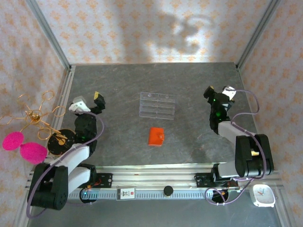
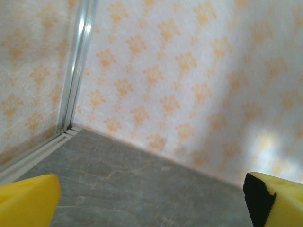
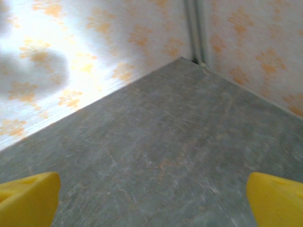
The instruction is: Take the credit cards out of the card holder
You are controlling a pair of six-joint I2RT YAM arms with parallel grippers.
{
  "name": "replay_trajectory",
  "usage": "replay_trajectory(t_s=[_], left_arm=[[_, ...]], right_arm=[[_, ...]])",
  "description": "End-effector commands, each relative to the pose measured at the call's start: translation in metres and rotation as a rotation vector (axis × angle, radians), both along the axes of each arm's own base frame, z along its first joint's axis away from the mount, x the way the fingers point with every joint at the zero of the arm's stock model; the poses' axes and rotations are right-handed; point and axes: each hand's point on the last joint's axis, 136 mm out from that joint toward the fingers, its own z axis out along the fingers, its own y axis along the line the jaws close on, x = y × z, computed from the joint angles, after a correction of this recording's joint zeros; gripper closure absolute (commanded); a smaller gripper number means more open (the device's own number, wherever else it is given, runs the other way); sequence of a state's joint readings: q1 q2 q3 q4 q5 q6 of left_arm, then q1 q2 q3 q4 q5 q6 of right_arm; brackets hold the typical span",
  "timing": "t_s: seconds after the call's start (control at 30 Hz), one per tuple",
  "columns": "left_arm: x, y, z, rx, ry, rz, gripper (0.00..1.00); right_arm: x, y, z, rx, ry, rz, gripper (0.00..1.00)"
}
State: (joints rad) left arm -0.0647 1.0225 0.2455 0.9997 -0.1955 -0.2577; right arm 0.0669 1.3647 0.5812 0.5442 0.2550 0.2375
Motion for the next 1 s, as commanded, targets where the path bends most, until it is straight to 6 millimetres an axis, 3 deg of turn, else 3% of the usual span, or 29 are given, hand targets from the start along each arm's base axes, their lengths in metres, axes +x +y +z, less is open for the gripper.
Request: replay_trajectory(t_s=[0.0, 0.1, 0.23, 0.37, 0.5, 0.77, 0.97], left_arm=[[-0.016, 0.025, -0.006, -0.347, -0.087, 0.096, 0.01], [-0.030, 0.044, -0.033, -0.683, -0.073, 0.206, 0.01], [-0.026, 0.027, -0.020, -0.740, -0.148, -0.014, 0.01], [-0.021, -0.002, -0.003, -0.648, -0.179, -0.208, 0.01], [-0.018, -0.029, 0.001, -0.589, -0.138, -0.312, 0.01], [-0.022, -0.053, -0.003, -0.521, -0.075, -0.370, 0.01], [-0.021, -0.084, -0.018, -0.427, 0.030, -0.402, 0.01]], right_arm=[[-0.045, -0.041, -0.023, 0.063, 0.110, -0.350, 0.00], [-0.047, -0.036, -0.029, 0.177, 0.178, -0.381, 0.00], [-0.035, -0.012, -0.038, 0.273, 0.176, -0.207, 0.00], [-0.038, 0.005, -0.021, 0.335, -0.007, -0.074, 0.00], [-0.031, 0.025, -0.023, 0.325, 0.088, 0.045, 0.00], [-0.039, 0.054, -0.036, 0.347, 0.135, 0.201, 0.05], [-0.046, 0.060, -0.025, 0.339, 0.105, 0.246, 0.07]])
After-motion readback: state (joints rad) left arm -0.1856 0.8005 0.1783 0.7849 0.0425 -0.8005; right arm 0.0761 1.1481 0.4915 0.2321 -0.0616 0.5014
